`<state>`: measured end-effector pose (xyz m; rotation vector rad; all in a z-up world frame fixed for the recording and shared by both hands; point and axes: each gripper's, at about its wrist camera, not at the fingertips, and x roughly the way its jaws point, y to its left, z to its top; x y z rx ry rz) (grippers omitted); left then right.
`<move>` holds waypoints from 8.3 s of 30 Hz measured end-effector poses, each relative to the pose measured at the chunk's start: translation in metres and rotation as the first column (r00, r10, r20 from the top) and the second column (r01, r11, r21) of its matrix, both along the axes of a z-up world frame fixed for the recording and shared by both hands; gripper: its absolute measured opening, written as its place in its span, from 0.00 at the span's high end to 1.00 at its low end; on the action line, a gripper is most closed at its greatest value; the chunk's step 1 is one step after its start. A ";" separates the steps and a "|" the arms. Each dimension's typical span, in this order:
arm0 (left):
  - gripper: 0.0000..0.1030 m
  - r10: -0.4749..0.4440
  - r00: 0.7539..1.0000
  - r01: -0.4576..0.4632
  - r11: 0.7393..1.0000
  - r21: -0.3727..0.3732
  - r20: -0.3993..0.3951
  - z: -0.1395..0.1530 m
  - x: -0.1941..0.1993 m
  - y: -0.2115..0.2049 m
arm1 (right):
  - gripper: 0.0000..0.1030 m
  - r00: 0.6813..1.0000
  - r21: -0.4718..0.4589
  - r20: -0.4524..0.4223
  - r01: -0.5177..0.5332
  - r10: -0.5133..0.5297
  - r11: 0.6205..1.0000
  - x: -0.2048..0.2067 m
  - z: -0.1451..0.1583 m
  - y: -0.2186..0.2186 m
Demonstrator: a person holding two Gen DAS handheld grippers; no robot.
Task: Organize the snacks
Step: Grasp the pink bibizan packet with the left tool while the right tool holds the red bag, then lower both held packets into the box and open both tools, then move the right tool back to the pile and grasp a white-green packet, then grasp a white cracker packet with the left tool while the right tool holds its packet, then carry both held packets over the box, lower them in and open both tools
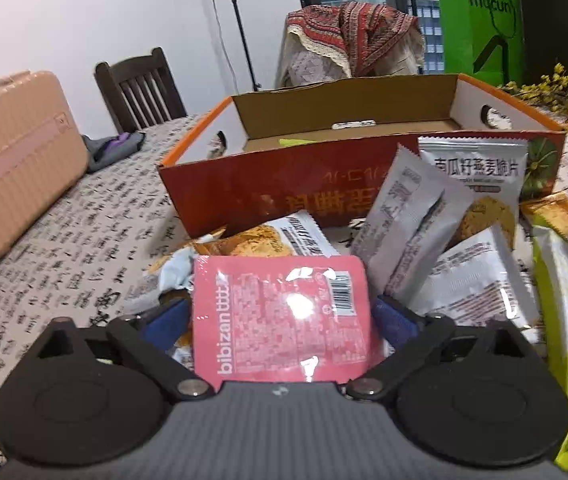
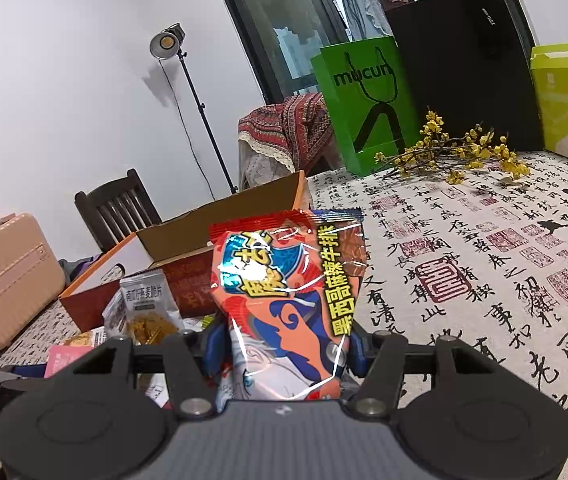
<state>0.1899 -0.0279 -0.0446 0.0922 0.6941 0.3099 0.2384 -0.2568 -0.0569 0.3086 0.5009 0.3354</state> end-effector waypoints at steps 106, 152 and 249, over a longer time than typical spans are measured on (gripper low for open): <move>0.00 -0.006 0.943 0.068 0.982 -0.176 0.332 0.110 0.033 0.079 | 0.00 0.991 -0.232 0.129 -0.002 0.033 0.973 0.074 0.100 0.098; 0.00 -0.029 0.980 0.070 0.976 -0.206 0.197 0.050 -0.092 0.090 | 0.46 0.987 -0.286 -0.153 -0.099 0.056 0.953 -0.024 0.000 0.087; 0.85 -0.085 0.921 0.180 0.958 -0.221 0.380 0.102 0.071 0.060 | 0.64 0.989 -0.174 0.132 -0.046 0.070 0.984 0.116 0.090 0.123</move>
